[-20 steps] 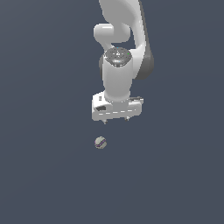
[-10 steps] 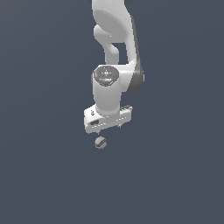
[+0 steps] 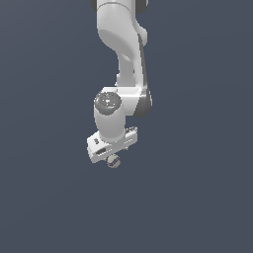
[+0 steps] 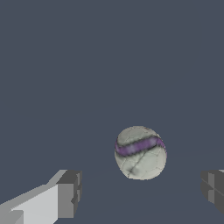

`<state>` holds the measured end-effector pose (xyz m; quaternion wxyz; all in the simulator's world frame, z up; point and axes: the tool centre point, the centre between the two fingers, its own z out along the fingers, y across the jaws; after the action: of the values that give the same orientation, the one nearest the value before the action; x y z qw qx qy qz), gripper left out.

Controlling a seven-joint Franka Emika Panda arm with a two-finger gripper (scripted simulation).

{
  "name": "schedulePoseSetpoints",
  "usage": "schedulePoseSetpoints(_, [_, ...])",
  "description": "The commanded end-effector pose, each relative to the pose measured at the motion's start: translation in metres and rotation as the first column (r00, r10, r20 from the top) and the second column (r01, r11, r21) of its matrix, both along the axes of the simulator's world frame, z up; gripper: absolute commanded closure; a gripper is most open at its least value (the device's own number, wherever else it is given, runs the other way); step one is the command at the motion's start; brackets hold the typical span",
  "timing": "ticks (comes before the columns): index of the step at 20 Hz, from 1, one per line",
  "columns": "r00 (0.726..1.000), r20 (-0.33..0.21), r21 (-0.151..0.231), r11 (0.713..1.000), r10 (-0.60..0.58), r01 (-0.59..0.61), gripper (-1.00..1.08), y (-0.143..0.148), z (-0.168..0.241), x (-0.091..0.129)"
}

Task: Pick up the object and move it to a goal position.

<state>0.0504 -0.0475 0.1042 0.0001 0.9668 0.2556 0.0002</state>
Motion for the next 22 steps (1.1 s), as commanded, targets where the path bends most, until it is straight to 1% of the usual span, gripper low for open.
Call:
schedulePoseSetpoints(1, [0.999, 0.0, 0.0, 0.999, 0.033, -0.033, -0.92, -0.005, -0.007, 0.002])
schedulePoseSetpoints(7, [0.997, 0.0, 0.0, 0.997, 0.073, -0.073, -0.92, -0.013, -0.016, 0.005])
schedulePoseSetpoints(14, [0.997, -0.001, 0.0, 0.997, 0.074, -0.074, -0.92, -0.014, -0.021, 0.005])
schedulePoseSetpoints(22, [0.997, -0.001, 0.0, 0.997, 0.078, -0.078, -0.92, -0.014, -0.057, 0.004])
